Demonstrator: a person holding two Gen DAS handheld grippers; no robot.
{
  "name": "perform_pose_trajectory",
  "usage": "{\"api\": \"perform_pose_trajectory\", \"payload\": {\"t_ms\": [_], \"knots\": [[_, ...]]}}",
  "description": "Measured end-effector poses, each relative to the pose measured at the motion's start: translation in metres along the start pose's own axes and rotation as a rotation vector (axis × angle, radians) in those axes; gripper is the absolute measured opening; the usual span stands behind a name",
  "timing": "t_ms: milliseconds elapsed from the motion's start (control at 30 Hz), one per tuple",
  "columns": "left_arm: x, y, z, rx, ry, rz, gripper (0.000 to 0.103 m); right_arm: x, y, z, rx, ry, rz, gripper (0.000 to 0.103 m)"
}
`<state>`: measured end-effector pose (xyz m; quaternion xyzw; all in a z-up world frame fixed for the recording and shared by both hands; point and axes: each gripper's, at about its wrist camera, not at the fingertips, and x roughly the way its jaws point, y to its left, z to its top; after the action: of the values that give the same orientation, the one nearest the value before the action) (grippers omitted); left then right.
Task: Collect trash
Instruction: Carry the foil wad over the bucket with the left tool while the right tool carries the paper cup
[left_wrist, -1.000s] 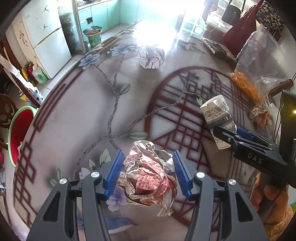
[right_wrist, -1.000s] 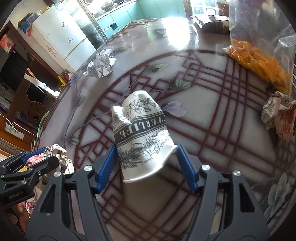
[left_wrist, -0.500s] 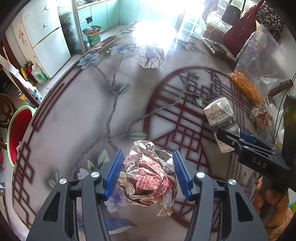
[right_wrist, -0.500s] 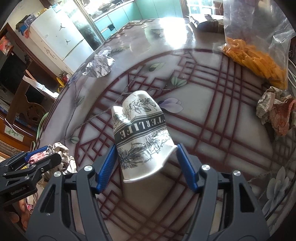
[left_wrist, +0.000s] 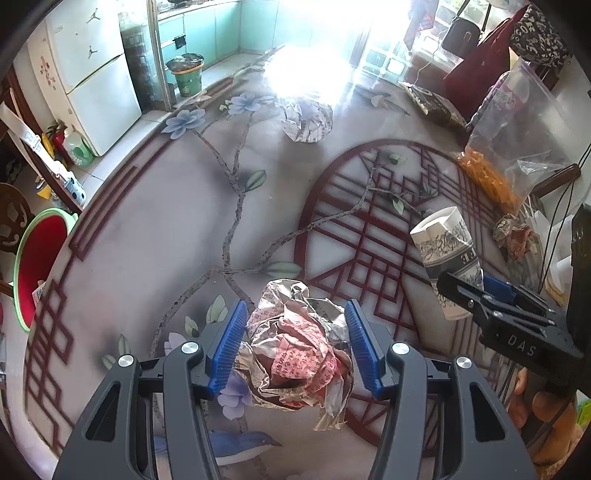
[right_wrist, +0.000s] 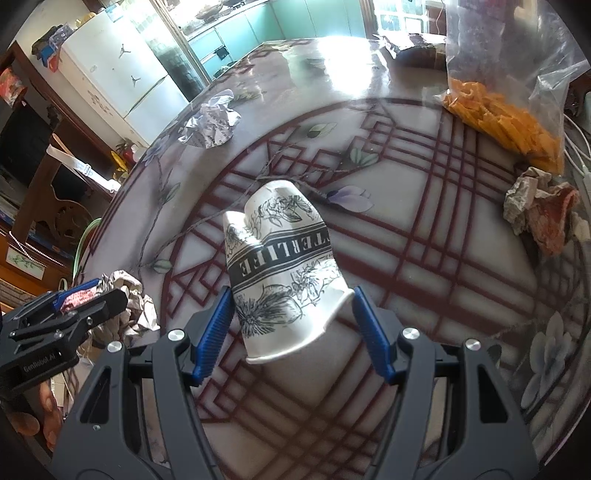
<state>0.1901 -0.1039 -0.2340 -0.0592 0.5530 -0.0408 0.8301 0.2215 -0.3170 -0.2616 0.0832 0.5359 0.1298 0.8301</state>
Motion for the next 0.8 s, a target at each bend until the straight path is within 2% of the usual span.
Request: {"api": "perform_pose_trajectory", "payload": {"t_ms": [200,433,800], "knots": [[-0.021,0.009,-0.005,-0.009,-0.036,-0.023,0.052,-0.021,0.019,-0.013,-0.013,-0.012,-0.020,0.064],[-0.055,0.023,-0.017,0.009,-0.090,-0.039,0.052,-0.054,0.059,-0.030,-0.058,-0.047,-0.048,0.064],[-0.098,0.075,-0.041,-0.030,-0.158,-0.017,0.052,-0.092,0.133,-0.046,-0.159,-0.124,-0.067,0.064]]}}
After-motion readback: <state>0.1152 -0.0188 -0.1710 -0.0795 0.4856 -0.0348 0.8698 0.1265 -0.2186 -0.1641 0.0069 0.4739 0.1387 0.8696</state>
